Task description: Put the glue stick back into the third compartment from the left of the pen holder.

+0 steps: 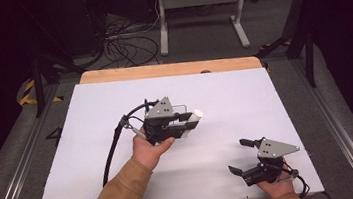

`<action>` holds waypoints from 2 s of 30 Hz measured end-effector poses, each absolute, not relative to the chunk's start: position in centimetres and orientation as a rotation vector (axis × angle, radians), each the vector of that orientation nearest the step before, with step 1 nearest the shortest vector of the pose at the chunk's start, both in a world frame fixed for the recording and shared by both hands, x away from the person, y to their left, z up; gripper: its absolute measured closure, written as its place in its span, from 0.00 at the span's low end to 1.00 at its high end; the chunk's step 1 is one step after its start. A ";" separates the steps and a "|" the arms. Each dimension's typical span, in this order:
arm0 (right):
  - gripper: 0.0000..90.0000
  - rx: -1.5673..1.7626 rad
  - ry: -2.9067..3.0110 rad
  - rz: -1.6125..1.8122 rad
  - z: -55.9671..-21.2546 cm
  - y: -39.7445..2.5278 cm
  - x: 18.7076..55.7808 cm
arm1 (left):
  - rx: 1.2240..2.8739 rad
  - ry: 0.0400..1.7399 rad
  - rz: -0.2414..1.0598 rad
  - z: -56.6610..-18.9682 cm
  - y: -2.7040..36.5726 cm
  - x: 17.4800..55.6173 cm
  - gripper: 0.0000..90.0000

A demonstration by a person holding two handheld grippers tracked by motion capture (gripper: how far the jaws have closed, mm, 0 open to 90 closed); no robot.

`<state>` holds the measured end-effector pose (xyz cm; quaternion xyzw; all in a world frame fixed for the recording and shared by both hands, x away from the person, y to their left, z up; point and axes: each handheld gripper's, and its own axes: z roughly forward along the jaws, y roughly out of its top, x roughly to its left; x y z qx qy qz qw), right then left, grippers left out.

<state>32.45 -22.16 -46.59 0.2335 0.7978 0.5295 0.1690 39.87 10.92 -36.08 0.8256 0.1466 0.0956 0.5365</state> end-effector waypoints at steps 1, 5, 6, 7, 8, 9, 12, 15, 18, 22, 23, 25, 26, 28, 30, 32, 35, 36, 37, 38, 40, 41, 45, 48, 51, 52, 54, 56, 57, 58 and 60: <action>0.04 0.664 2.269 1.505 -46.6 -22.2 32.5 | 1.960 0.349 0.230 -36.1 11.0 39.9 0.75; 0.04 0.665 2.270 1.505 -46.6 -22.2 32.4 | 1.932 0.365 0.246 -36.1 11.3 40.1 0.75; 0.04 0.664 2.269 1.505 -46.6 -22.2 32.4 | 1.927 0.373 0.251 -36.1 11.4 40.2 0.75; 0.04 0.665 2.270 1.505 -46.6 -22.2 32.4 | 1.920 0.382 0.261 -36.1 11.5 40.2 0.75; 0.04 0.666 2.271 1.504 -46.6 -22.2 32.4 | 1.917 0.389 0.271 -36.1 11.5 40.3 0.75; 0.04 0.666 2.270 1.504 -46.6 -22.2 32.4 | 1.909 0.397 0.273 -36.1 11.6 40.4 0.75; 0.04 0.667 2.270 1.505 -46.6 -22.2 32.5 | 1.896 0.410 0.296 -36.0 11.7 40.4 0.75; 0.04 0.668 2.271 1.504 -46.6 -22.1 32.5 | 1.906 0.409 0.344 -36.0 11.5 40.3 0.75; 0.04 0.670 2.271 1.504 -46.6 -22.1 32.5 | 1.907 0.415 0.346 -36.1 11.5 40.5 0.75; 0.04 0.662 2.273 1.498 -46.6 -22.2 32.5 | 1.902 0.427 0.341 -36.2 11.7 40.9 0.75; 0.04 0.665 2.272 1.500 -46.6 -22.2 32.5 | 1.898 0.429 0.337 -36.2 11.7 41.0 0.75; 0.04 0.665 2.273 1.500 -46.6 -22.2 32.5 | 1.895 0.422 0.344 -36.3 11.7 41.2 0.75; 0.04 0.665 2.272 1.500 -46.6 -22.2 32.5 | 1.895 0.419 0.352 -36.4 11.7 41.3 0.75; 0.04 0.665 2.271 1.501 -46.6 -22.2 32.5 | 1.889 0.414 0.360 -36.5 11.8 41.5 0.75; 0.04 0.665 2.272 1.500 -46.6 -22.2 32.5 | 1.881 0.414 0.353 -36.6 11.9 41.8 0.75; 0.04 0.665 2.272 1.501 -46.6 -22.2 32.5 | 1.873 0.426 0.345 -36.6 12.1 42.0 0.75; 0.04 0.665 2.272 1.501 -46.6 -22.2 32.5 | 1.869 0.445 0.337 -36.8 12.2 42.4 0.75; 0.04 0.665 2.272 1.501 -46.6 -22.2 32.5 | 1.873 0.452 0.341 -36.8 12.3 42.6 0.75; 0.04 0.665 2.272 1.501 -46.6 -22.2 32.5 | 1.876 0.462 0.341 -36.9 12.3 42.8 0.75; 0.04 0.665 2.272 1.500 -46.6 -22.2 32.5 | 1.878 0.472 0.339 -37.0 12.4 42.9 0.75; 0.04 0.667 2.272 1.502 -46.6 -22.2 32.5 | 1.875 0.484 0.323 -37.2 12.5 43.2 0.75; 0.04 0.670 2.271 1.504 -46.6 -22.2 32.5 | 1.873 0.486 0.318 -37.3 12.5 43.4 0.75; 0.04 0.660 2.273 1.498 -46.6 -22.2 32.5 | 1.876 0.499 0.310 -37.6 12.5 43.8 0.75; 0.04 0.668 2.271 1.504 -46.6 -22.2 32.5 | 1.889 0.513 0.319 -37.8 12.4 44.0 0.75; 0.04 0.668 2.272 1.504 -46.6 -22.2 32.5 | 1.906 0.521 0.337 -38.0 12.3 44.2 0.75; 0.04 0.668 2.272 1.504 -46.6 -22.2 32.5 | 1.912 0.525 0.332 -38.1 12.3 44.2 0.75; 0.04 0.666 2.272 1.504 -46.6 -22.2 32.5 | 1.918 0.523 0.327 -38.3 12.3 44.3 0.75; 0.04 0.667 2.271 1.504 -46.6 -22.2 32.5 | 1.921 0.517 0.324 -38.4 12.1 44.4 0.75; 0.04 0.667 2.271 1.505 -46.6 -22.2 32.5 | 1.929 0.509 0.338 -38.4 12.0 44.3 0.75; 0.04 0.666 2.271 1.505 -46.6 -22.2 32.5 | 1.933 0.504 0.345 -38.4 12.0 44.2 0.74; 0.04 0.658 2.272 1.500 -46.6 -22.2 32.5 | 1.943 0.506 0.387 -38.3 11.8 44.0 0.67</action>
